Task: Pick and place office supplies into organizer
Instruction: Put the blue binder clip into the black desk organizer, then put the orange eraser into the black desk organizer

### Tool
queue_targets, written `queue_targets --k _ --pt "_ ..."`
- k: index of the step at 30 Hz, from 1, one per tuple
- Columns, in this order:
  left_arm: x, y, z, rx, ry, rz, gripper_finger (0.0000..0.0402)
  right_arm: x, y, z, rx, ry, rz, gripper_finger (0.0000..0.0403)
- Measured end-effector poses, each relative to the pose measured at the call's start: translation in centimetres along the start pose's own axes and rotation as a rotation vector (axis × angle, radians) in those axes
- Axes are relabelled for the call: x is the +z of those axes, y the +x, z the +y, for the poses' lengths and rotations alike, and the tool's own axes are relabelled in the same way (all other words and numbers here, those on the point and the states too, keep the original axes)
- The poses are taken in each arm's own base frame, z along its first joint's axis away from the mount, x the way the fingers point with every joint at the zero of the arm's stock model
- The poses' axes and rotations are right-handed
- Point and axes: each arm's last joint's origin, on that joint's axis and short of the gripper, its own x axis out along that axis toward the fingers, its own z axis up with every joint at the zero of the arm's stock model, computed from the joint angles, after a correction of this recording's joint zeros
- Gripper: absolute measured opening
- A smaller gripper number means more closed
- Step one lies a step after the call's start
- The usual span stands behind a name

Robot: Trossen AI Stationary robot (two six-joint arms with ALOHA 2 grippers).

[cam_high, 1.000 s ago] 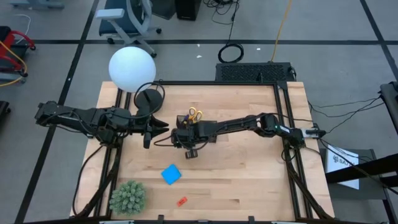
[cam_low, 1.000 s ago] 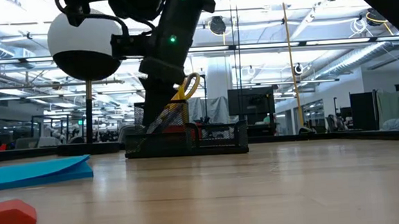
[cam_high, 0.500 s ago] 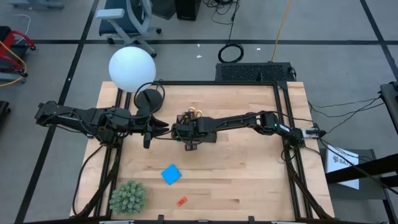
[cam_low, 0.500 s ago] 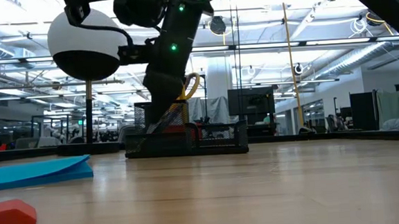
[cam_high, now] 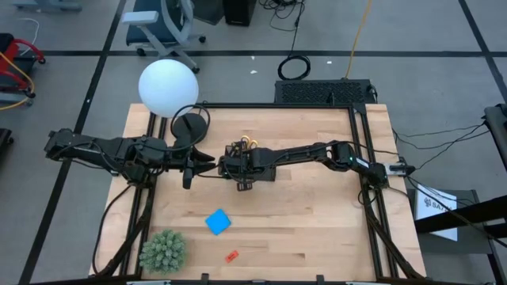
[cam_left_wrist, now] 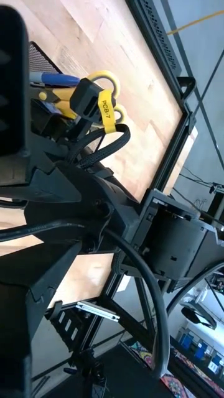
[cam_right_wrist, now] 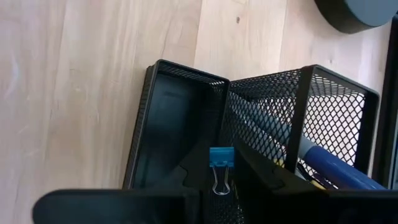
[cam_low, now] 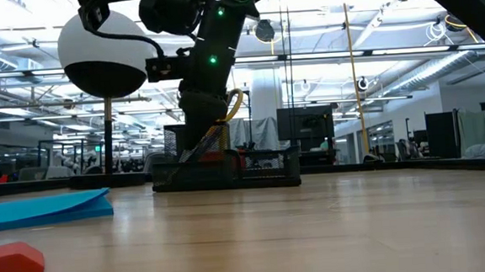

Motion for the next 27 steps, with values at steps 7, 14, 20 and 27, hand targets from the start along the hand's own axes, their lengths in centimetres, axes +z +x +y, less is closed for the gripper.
queue_targets --k 7,14,20,27 --pt "0.0 0.0 0.0 0.000 0.000 0.000 0.0115 0.1 0.0 0.0 -0.002 -0.013 -0.008 0.0090" --pt "0.0 0.0 0.0 0.000 0.000 0.000 0.0115 0.1 0.0 0.1 -0.003 -0.007 -0.011 0.0136" --pt "0.0 0.0 0.0 0.000 0.000 0.000 0.0115 0.3 -0.2 0.5 -0.001 0.017 -0.019 0.0148" --pt "0.0 0.0 0.0 0.000 0.000 0.000 0.0115 1.0 -1.0 2.5 0.011 -0.006 -0.058 0.0143"
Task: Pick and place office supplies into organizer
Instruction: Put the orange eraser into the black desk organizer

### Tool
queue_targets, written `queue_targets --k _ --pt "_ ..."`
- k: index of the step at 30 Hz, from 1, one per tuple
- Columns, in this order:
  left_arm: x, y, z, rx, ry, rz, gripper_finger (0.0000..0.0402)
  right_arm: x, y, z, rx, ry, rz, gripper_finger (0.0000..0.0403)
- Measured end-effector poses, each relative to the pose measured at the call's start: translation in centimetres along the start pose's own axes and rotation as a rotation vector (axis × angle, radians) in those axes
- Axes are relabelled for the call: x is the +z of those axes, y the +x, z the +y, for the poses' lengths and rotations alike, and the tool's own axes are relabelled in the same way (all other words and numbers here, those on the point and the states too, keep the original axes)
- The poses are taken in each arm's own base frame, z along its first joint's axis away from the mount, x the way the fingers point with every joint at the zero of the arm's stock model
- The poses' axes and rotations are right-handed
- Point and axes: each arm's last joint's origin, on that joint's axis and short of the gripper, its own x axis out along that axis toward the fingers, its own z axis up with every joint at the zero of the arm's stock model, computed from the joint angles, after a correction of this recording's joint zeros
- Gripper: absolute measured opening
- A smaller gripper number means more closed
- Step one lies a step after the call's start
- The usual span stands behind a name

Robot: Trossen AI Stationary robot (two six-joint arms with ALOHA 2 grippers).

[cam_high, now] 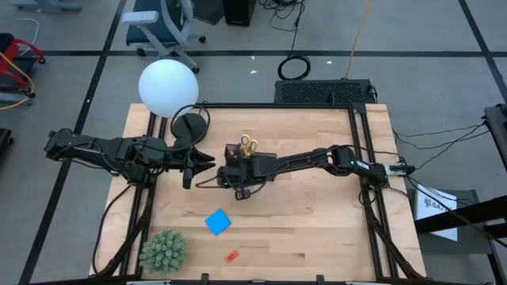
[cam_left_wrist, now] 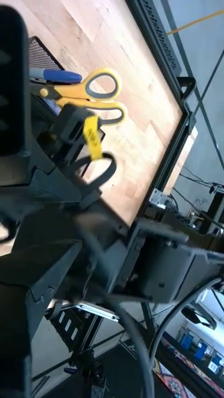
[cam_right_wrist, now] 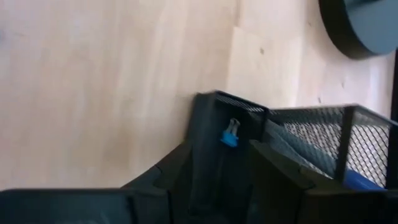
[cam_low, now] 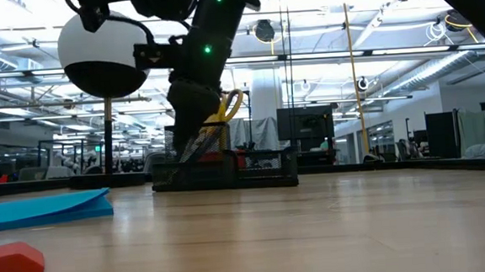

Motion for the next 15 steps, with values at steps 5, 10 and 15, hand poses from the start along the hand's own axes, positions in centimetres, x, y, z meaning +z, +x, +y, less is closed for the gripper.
queue_targets --k 5,10,15 --pt "0.0 0.0 0.0 0.000 0.000 0.000 0.0115 0.5 -0.7 1.8 0.066 0.004 -0.032 0.0143" --pt "0.0 0.0 0.0 0.000 0.000 0.000 0.0115 1.0 -1.3 3.6 0.306 0.087 -0.082 0.0142" --pt "0.0 0.0 0.0 0.000 0.000 0.000 0.0115 1.6 -2.0 5.2 0.456 0.135 -0.128 0.0140"
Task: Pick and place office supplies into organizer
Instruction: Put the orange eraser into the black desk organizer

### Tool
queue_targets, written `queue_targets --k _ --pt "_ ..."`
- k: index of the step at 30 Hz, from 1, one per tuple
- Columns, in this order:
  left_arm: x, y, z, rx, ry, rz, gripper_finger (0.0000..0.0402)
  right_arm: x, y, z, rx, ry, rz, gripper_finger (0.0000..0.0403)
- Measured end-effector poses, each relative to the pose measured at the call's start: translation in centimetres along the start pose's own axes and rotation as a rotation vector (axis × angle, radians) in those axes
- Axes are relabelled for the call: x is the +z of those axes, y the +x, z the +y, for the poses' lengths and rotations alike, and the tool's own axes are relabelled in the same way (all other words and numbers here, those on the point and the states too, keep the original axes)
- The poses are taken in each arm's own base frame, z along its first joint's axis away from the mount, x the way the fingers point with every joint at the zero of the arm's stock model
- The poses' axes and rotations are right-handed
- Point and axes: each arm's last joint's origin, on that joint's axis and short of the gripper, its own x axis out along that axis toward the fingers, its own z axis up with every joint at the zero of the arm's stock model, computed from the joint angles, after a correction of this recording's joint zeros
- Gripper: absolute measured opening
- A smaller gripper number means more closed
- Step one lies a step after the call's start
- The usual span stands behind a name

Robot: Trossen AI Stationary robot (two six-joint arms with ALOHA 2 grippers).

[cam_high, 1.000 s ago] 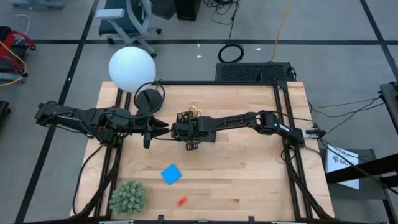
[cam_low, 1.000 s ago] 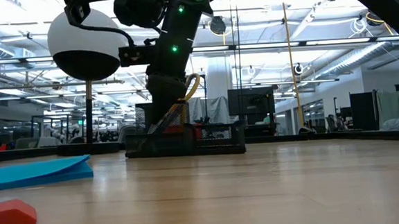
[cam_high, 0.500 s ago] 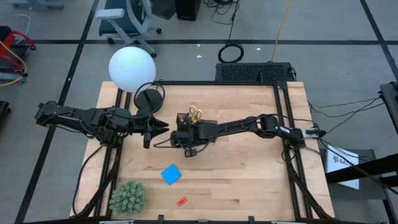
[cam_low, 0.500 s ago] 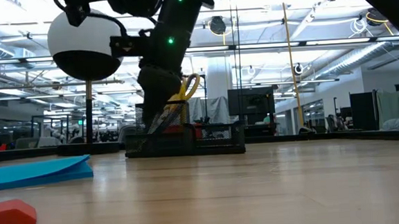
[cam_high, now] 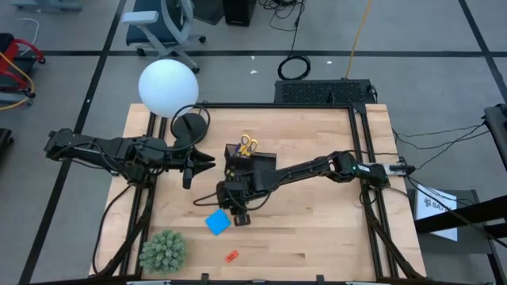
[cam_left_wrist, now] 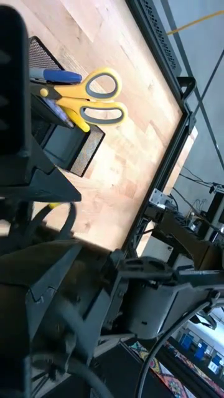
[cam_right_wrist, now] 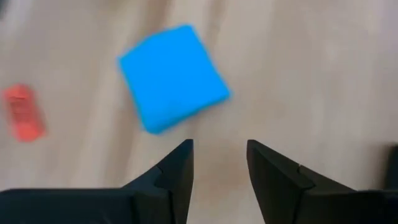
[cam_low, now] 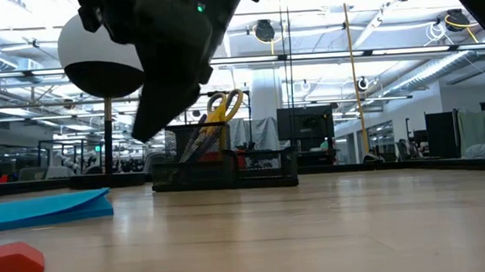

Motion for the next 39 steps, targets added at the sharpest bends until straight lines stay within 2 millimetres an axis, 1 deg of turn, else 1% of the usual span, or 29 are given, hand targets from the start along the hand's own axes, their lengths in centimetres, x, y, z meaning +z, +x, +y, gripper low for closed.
queue_targets --k 3,6,13,20,25,31,37,39 --pt "0.0 0.0 0.0 0.000 0.000 0.000 0.0115 0.3 0.1 1.3 0.077 -0.018 -0.027 0.0141" --pt "0.0 0.0 0.0 0.000 0.000 0.000 0.0115 0.5 0.1 2.8 0.118 -0.047 -0.048 0.0141" --pt "0.0 0.0 0.0 0.000 0.000 0.000 0.0115 0.9 0.1 6.4 0.160 -0.138 -0.118 0.0141" --pt "0.0 0.0 0.0 0.000 0.000 0.000 0.0115 1.1 0.0 9.4 0.200 -0.115 -0.160 0.0141" --pt "0.0 0.0 0.0 0.000 0.000 0.000 0.0115 1.1 -0.1 10.8 0.217 -0.145 -0.191 0.0141" --pt "0.0 0.0 0.0 0.000 0.000 0.000 0.0115 1.2 0.2 11.7 0.230 -0.176 -0.220 0.0141" --pt "0.0 0.0 0.0 0.000 0.000 0.001 0.0115 1.1 1.8 12.5 0.242 -0.229 -0.261 0.0141" --pt "0.0 0.0 0.0 0.001 0.000 0.002 0.0115 0.9 2.6 12.9 0.275 -0.236 -0.259 0.0141"
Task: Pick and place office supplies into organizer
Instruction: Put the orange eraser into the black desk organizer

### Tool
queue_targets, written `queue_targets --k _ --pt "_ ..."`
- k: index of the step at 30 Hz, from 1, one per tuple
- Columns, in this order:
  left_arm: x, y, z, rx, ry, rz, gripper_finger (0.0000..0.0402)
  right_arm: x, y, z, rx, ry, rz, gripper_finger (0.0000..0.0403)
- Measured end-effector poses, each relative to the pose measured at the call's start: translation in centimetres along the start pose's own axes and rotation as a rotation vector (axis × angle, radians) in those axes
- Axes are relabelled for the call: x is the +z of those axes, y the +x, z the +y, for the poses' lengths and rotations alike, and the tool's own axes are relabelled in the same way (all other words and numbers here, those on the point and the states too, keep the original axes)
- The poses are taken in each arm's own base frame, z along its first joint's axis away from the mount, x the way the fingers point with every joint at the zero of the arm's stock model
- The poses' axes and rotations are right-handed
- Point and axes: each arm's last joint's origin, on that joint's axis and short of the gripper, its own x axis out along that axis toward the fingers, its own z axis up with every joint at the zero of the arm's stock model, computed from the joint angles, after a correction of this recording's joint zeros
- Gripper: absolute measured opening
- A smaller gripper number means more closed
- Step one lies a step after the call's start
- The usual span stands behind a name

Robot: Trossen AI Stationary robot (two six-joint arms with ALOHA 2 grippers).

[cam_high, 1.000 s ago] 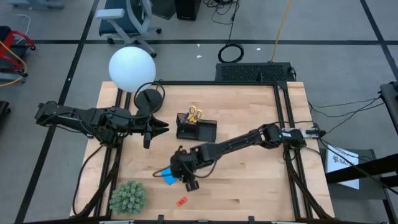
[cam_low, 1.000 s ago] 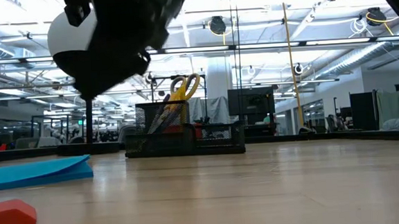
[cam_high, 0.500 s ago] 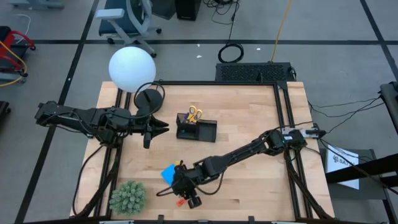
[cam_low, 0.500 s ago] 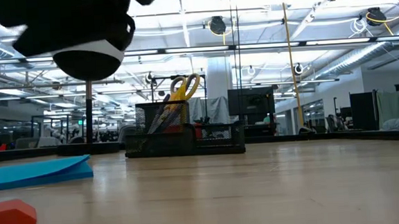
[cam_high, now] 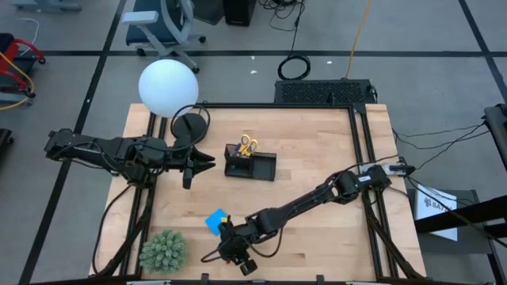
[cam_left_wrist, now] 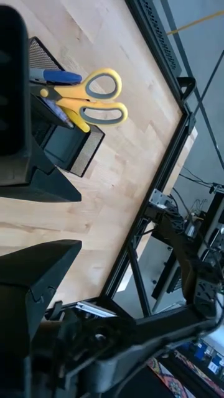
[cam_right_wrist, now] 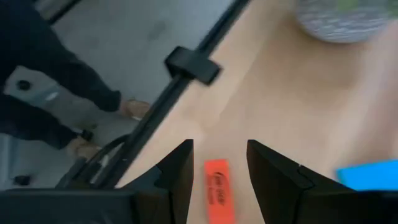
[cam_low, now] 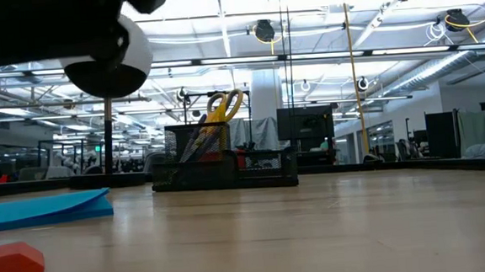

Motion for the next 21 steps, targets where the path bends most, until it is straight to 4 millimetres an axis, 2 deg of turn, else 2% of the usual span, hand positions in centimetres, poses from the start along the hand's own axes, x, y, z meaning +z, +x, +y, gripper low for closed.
queue_targets --k 5,14,21 --pt "0.0 0.0 0.0 -0.001 0.000 -0.001 0.0115 -1.2 1.6 0.2 0.049 -0.009 0.032 0.0141" --pt "0.0 0.0 0.0 -0.001 0.000 -0.001 0.0115 -3.1 2.8 0.8 0.062 -0.116 0.087 0.0141" --pt "0.0 0.0 0.0 -0.001 0.000 -0.001 0.0115 -4.5 3.4 1.2 0.034 -0.119 0.133 0.0141"
